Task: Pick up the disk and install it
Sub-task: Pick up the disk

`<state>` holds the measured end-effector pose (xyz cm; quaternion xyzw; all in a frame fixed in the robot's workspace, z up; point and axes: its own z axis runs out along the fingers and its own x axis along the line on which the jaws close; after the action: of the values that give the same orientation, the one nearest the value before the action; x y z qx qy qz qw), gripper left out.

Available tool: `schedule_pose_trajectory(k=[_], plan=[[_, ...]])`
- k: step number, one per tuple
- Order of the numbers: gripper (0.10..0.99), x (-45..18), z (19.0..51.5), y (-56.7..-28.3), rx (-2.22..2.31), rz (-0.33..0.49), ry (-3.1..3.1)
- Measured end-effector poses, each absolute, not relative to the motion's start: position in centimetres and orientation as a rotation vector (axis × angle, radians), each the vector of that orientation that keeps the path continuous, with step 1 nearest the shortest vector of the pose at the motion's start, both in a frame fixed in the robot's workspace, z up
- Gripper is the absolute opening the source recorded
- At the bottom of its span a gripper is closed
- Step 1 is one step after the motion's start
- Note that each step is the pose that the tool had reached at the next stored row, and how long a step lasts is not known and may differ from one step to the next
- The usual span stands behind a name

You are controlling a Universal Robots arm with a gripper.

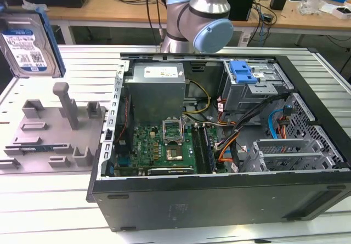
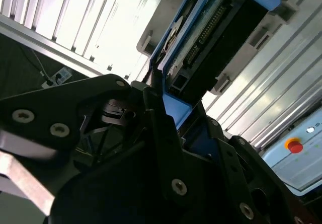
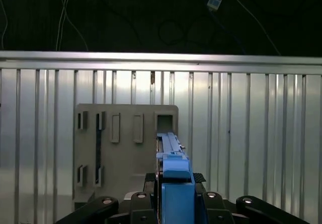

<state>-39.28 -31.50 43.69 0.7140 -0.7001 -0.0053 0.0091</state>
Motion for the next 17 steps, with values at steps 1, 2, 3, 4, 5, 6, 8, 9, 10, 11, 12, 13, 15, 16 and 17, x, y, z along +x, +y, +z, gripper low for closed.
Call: schedule_pose_trajectory(k=[1, 2, 3, 4, 5, 6, 8, 9, 10, 11, 12, 13, 15, 16, 17], plan=[[0.369, -39.2, 44.3, -31.5, 2.230, -0.016, -2.187], [0.369, -39.2, 44.7, -31.5, 2.230, -0.017, -2.187], [0.369, -39.1, 45.1, -31.5, 2.230, -0.017, -2.187], [0.369, -39.1, 45.5, -31.5, 2.230, -0.016, -2.187], [0.369, -39.0, 46.1, -31.5, 2.230, -0.016, -2.187], [0.369, -39.0, 46.5, -31.5, 2.230, -0.016, -2.187], [0.369, -38.9, 47.3, -31.5, 2.230, -0.016, -2.187], [0.369, -38.8, 47.7, -31.5, 2.230, -0.016, -2.187], [0.369, -38.8, 48.0, -31.5, 2.230, -0.017, -2.187], [0.369, -38.7, 48.6, -31.5, 2.230, -0.016, -2.187], [0.369, -38.7, 48.7, -31.5, 2.230, -0.016, -2.187], [0.369, -38.7, 48.8, -31.6, 2.230, -0.016, -2.187], [0.369, -38.7, 48.8, -31.6, 2.230, -0.017, -2.187], [0.369, -38.7, 48.8, -31.6, 2.230, -0.017, -2.187], [0.369, -38.7, 48.8, -31.6, 2.230, -0.017, -2.187]])
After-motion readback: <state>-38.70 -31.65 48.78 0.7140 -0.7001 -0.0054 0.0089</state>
